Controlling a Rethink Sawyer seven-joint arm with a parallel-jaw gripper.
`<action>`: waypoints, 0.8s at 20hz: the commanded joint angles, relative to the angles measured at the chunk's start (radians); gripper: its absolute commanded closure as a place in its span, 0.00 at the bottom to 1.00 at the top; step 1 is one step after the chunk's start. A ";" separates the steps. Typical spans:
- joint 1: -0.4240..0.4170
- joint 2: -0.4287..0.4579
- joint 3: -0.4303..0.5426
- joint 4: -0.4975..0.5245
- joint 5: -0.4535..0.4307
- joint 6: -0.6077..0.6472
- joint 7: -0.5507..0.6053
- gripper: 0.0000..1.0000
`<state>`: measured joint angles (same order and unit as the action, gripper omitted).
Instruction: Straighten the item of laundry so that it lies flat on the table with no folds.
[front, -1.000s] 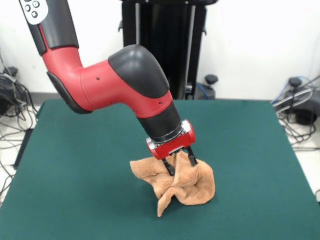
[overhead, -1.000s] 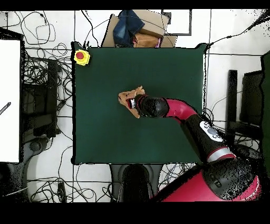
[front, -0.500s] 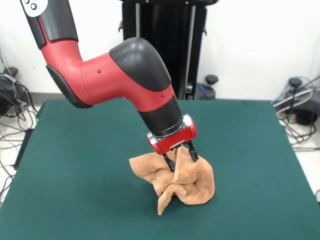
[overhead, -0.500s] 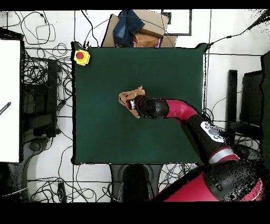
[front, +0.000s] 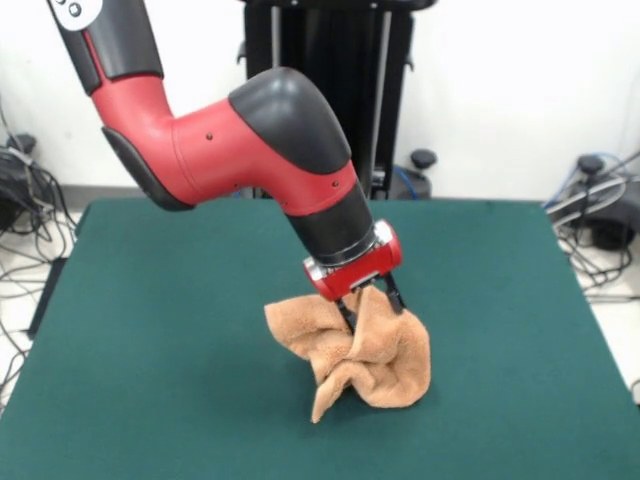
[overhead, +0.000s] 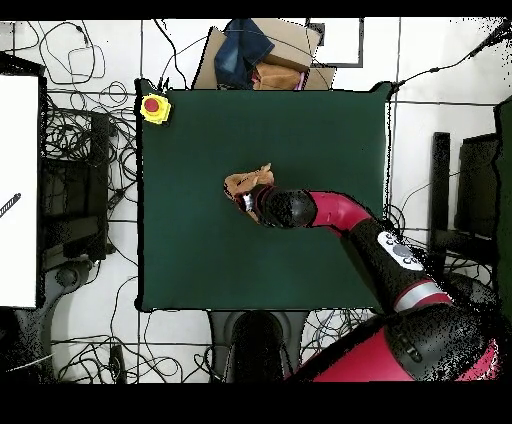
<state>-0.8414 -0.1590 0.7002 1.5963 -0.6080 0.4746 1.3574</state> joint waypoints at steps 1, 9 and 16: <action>0.037 0.065 -0.001 0.028 -0.029 -0.067 0.021 0.00; 0.001 0.110 0.020 0.019 -0.035 -0.089 -0.025 0.00; -0.031 0.173 0.052 0.005 -0.033 -0.087 -0.071 0.00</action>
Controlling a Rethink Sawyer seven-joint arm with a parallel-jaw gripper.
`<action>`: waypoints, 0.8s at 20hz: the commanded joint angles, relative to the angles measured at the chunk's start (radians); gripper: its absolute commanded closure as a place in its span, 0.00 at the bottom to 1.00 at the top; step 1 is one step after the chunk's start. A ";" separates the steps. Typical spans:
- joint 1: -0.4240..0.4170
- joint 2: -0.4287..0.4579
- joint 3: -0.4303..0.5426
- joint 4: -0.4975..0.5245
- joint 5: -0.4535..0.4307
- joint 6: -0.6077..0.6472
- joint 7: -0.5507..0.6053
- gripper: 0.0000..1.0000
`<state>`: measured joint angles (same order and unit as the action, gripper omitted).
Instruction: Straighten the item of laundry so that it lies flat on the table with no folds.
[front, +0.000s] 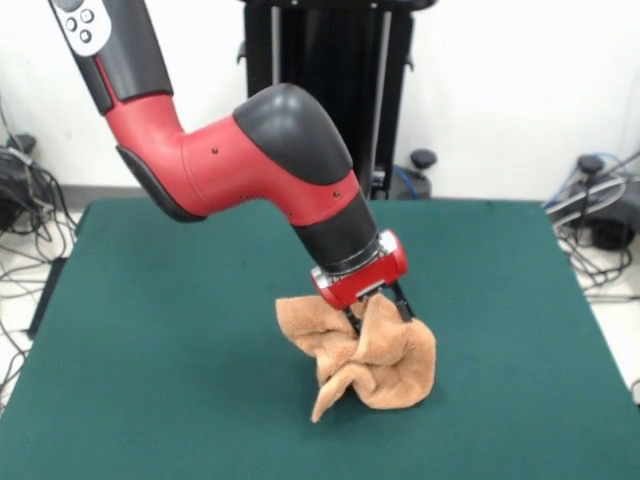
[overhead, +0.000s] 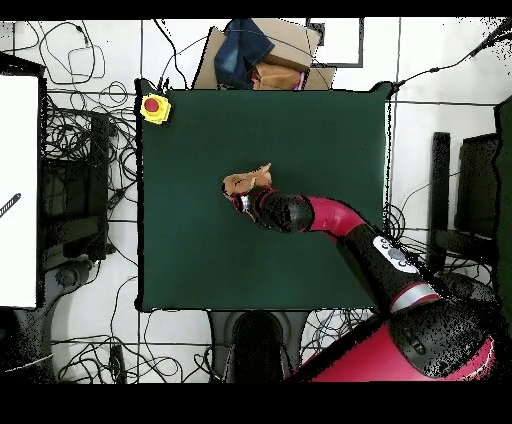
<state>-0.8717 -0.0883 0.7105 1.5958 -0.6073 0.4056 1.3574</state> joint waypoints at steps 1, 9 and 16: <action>-0.005 0.107 0.047 0.008 -0.038 -0.028 -0.071 0.00; -0.015 0.115 0.055 0.011 -0.050 -0.031 -0.070 1.00; -0.012 0.109 0.050 0.010 -0.052 -0.029 -0.064 1.00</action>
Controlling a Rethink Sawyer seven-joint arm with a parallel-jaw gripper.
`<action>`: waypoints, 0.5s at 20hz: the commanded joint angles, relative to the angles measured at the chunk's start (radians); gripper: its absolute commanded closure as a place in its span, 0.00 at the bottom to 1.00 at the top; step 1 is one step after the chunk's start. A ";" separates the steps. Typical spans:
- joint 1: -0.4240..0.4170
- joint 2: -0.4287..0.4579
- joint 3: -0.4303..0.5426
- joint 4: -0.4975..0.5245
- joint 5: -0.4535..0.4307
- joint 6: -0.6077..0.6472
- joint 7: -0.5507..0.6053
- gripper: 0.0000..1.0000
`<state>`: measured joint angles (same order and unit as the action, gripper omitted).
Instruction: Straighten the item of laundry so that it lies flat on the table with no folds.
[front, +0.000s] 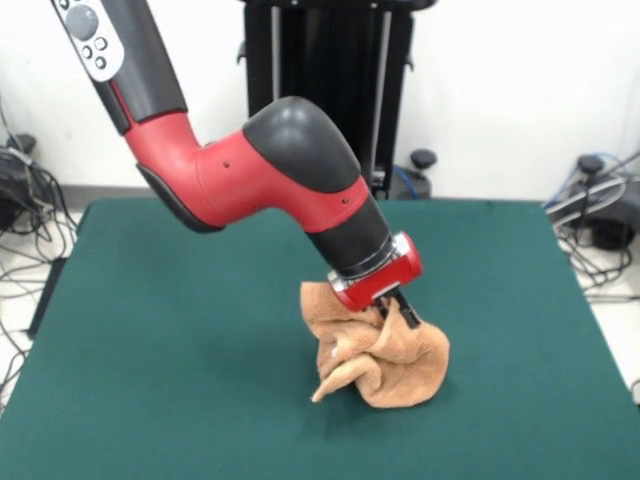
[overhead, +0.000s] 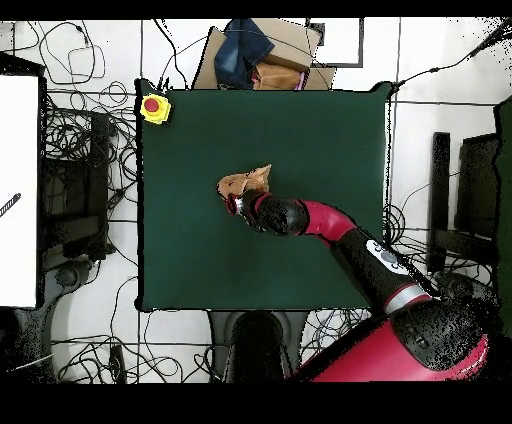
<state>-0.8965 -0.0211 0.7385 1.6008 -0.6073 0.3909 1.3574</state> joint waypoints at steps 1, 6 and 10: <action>0.013 0.040 0.020 0.005 -0.055 -0.018 -0.063 1.00; 0.049 -0.054 0.016 0.092 -0.052 -0.083 0.045 1.00; 0.079 -0.232 0.020 0.241 0.001 -0.098 0.165 1.00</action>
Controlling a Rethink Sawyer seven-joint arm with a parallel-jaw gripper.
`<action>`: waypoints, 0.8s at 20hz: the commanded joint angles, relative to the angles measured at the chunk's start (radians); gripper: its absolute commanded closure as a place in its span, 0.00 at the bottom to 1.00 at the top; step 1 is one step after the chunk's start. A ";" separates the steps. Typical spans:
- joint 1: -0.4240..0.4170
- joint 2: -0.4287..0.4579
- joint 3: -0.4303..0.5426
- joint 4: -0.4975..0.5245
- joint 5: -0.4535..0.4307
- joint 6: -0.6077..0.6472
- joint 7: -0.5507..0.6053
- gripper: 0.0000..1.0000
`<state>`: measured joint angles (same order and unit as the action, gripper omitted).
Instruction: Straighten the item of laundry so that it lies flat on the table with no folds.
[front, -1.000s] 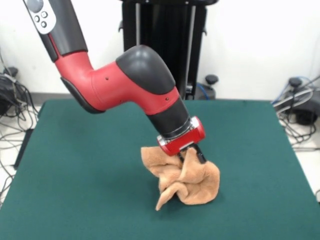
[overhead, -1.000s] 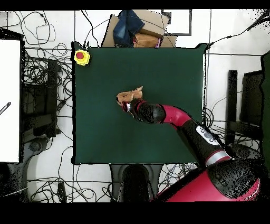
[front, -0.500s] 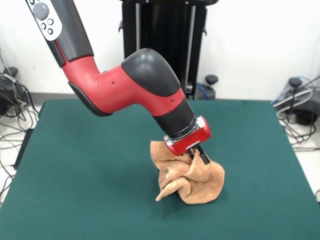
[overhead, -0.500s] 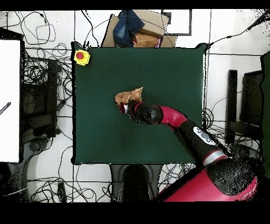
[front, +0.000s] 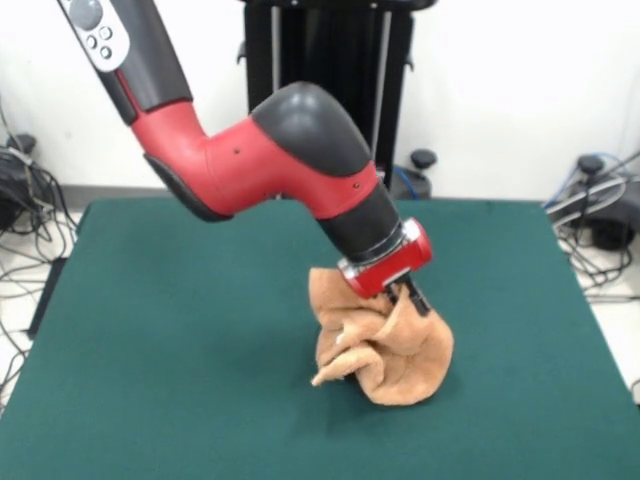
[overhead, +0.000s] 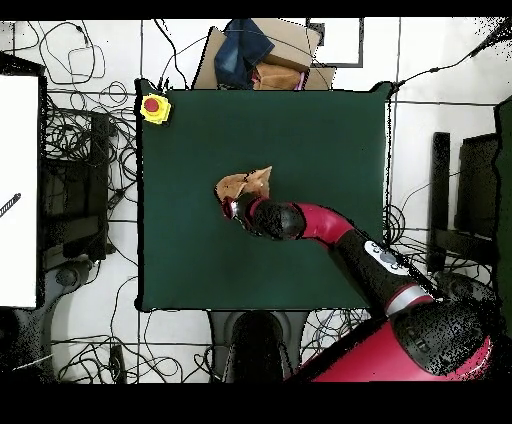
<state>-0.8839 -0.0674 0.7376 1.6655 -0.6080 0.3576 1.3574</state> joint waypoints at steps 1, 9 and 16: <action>0.065 -0.223 0.024 0.207 0.017 -0.057 0.178 1.00; 0.060 -0.265 0.033 0.236 0.068 -0.033 0.150 1.00; 0.064 -0.292 0.035 0.247 0.086 -0.038 0.133 1.00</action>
<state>-0.8558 -0.3177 0.7382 1.8903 -0.5643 0.3352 1.3574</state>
